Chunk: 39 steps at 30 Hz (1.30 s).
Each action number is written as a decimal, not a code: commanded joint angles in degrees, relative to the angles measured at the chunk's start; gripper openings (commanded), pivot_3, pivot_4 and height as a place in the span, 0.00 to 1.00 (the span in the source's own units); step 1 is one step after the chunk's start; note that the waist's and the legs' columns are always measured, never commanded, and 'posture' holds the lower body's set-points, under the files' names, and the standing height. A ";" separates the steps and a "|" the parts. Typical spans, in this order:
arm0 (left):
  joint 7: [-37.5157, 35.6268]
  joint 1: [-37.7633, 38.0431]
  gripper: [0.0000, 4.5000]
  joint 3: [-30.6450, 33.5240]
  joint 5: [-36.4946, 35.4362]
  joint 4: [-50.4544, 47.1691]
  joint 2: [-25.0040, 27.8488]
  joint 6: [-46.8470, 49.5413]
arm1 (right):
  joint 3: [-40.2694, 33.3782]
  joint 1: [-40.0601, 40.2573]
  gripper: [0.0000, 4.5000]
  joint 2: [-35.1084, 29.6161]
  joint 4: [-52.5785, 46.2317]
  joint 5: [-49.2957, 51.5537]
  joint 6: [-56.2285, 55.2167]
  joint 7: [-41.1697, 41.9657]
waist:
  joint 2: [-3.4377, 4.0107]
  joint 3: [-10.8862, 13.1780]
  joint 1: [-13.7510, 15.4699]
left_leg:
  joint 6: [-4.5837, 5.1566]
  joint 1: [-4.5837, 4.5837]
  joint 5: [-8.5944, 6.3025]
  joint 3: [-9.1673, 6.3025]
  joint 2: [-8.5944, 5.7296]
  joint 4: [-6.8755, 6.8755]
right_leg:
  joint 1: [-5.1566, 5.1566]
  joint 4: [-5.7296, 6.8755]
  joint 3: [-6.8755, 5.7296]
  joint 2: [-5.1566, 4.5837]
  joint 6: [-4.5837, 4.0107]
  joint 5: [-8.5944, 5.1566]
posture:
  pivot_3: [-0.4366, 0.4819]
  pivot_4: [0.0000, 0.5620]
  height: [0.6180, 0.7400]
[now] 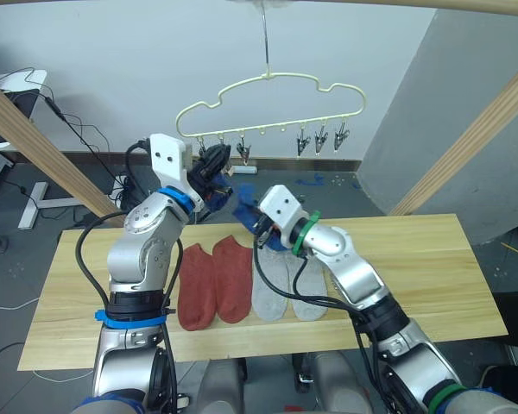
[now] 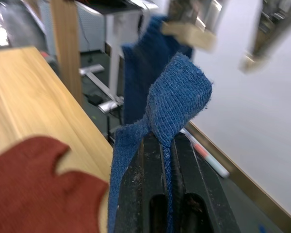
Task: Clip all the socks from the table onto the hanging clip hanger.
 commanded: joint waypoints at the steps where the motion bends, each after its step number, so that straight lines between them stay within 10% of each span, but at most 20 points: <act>1: 0.20 -1.10 0.02 1.41 -1.85 -3.34 0.36 1.00 | -0.27 -1.96 0.00 2.67 1.48 0.72 -2.43 -0.52 | 0.00 0.00 0.05 | 0.00 0.00 0.00 0.01 0.00 0.00 | 0.00 0.01 0.01 0.00 0.00 0.00 | 0.37 0.50 1.00; 39: 1.01 -0.08 0.02 2.67 -3.42 -3.87 -0.59 2.96 | -8.16 -7.08 0.00 9.82 11.99 5.99 -3.87 -0.63 | -0.01 0.00 0.14 | -0.01 0.01 0.01 0.00 0.02 0.00 | -0.01 0.07 0.00 -0.01 -0.03 0.02 | 0.38 0.46 1.00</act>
